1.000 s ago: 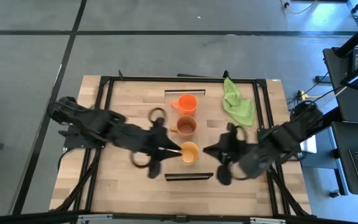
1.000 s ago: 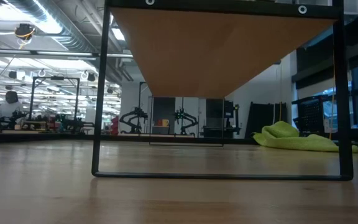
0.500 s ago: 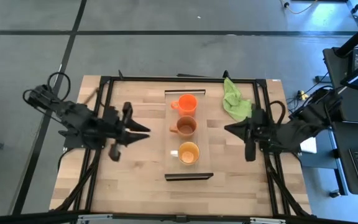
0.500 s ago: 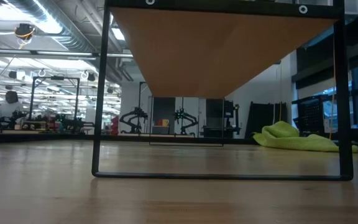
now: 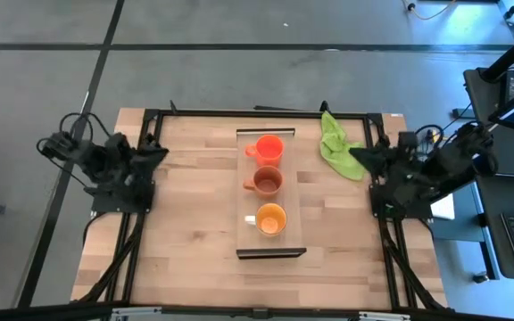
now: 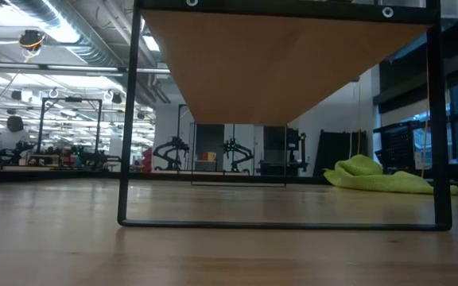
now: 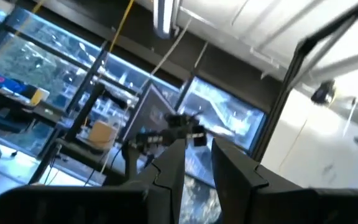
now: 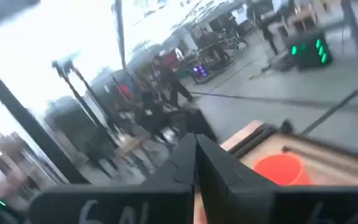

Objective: Stack small to large cups/mugs on shelf
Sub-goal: Return to Home Position

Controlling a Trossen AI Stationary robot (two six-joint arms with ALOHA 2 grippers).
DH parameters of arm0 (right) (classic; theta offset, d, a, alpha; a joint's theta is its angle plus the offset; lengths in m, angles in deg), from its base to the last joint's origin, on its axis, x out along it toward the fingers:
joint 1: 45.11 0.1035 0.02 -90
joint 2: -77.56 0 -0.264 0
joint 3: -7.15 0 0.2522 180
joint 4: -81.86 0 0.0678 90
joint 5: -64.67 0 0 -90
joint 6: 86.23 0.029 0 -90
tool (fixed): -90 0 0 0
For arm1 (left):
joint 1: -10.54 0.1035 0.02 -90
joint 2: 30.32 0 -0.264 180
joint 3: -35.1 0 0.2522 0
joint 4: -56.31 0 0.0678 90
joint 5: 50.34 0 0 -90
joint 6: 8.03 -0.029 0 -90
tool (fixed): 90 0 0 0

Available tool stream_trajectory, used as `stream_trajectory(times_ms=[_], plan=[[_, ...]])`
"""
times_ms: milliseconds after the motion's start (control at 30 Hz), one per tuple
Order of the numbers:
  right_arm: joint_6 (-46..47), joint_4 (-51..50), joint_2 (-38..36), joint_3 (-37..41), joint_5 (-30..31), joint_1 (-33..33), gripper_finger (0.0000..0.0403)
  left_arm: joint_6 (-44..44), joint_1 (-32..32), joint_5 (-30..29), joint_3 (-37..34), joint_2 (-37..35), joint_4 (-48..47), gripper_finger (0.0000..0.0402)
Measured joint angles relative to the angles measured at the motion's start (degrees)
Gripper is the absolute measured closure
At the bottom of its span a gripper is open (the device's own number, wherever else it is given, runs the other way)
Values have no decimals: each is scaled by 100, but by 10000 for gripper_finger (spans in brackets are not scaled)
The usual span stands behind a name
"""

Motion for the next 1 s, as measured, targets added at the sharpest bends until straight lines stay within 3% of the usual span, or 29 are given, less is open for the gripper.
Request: stream_trajectory(times_ms=[133, 200, 267, 300, 400, 467, 533, 667, 833, 1000], plan=[[1183, 87, -362, 344, 136, -23, 387, 61, 0, -54, -190, -590, -27, 328], [1187, 64, -427, 428, 435, -55, 387, 64, 0, 66, -223, -779, -155, 328], [805, 73, -466, 468, 351, -60, 387, 192, 0, 107, -221, -921, -103, 328], [486, 66, -479, 477, -42, -53, 387, 214, 0, 103, -212, -995, -85, 328], [-717, 122, -447, 569, -1996, -44, 387, -94, 0, 363, -212, -1210, -144, 328], [-1450, 505, -410, 699, -2565, -44, 387, -549, 0, 871, -212, -1311, -337, 328], [-2104, 854, -566, 884, -2905, -53, 386, -857, -1, 1421, -213, -1387, -512, 328], [-2935, 1572, -1106, 1559, -3529, -50, 386, -1039, 0, 1409, -272, -1513, -698, 328], [-3205, 2386, -2020, 2703, -3854, -52, 386, -1447, 0, 1433, -702, -1859, -592, 327], [-3355, 3291, -2927, 3790, -3956, -52, 386, -1643, 64, 1770, -1347, -1875, 304, 327]])
